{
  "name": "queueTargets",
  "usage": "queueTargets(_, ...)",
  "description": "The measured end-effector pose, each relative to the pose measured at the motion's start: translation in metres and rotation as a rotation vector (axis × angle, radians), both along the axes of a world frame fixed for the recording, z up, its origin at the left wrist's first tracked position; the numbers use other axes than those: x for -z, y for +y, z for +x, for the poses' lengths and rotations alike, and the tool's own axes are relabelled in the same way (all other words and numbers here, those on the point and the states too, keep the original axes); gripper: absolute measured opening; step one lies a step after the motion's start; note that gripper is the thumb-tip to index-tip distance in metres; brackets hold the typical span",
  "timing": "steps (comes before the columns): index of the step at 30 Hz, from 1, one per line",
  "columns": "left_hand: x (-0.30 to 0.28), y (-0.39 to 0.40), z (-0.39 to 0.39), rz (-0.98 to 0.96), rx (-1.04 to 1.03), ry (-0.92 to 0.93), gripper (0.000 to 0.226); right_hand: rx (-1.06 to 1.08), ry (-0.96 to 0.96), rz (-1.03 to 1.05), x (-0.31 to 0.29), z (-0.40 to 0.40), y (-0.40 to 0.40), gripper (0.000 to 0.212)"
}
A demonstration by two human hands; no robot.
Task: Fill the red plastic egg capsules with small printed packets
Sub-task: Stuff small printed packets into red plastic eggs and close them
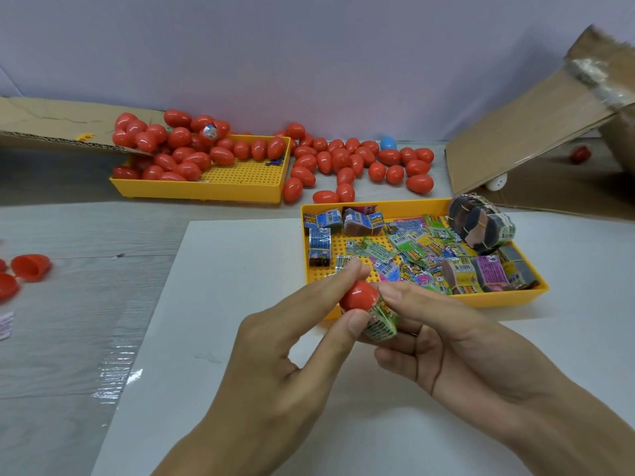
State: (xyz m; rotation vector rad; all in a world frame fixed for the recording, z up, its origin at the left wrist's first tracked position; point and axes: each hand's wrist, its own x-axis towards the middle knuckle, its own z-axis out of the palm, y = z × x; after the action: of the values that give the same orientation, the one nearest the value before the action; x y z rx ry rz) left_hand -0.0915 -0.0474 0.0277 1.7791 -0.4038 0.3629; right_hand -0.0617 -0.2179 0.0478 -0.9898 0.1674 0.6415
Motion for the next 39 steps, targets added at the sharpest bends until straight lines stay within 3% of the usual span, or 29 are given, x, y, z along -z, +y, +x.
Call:
queueTargets(17, 0.0038, 0.0013, 0.0024, -0.182, 0.096, 0.149, 0.043, 0.018, -0.087, -0.073, -0.0016, -0.0025, 0.0007, 0.033)
queueTargets(22, 0.0030, 0.0014, 0.0030, -0.282, -0.004, 0.062, 0.033, 0.025, -0.121, -0.089, -0.0050, -0.0033, 0.0016, 0.031)
queueTargets(26, 0.0028, 0.0034, 0.0051, -0.295, -0.030, -0.026, 0.030, 0.029, -0.260, -0.235, -0.0042, -0.0058, 0.0040, 0.051)
queueTargets(29, 0.0040, 0.0038, 0.0060, -0.263, -0.006, -0.072, 0.030, 0.059, -0.332, -0.251, -0.0057, -0.0082, 0.0049, 0.040)
queueTargets(34, 0.0028, 0.0058, 0.0071, -0.256, 0.031, -0.078, 0.027, 0.067, -0.272, -0.200, -0.0056, -0.0061, 0.0006, 0.029)
queueTargets(39, 0.0004, 0.0029, 0.0049, -0.280, 0.051, -0.051, 0.027, 0.020, -0.182, -0.073, -0.0078, -0.0051, 0.0005, 0.047)
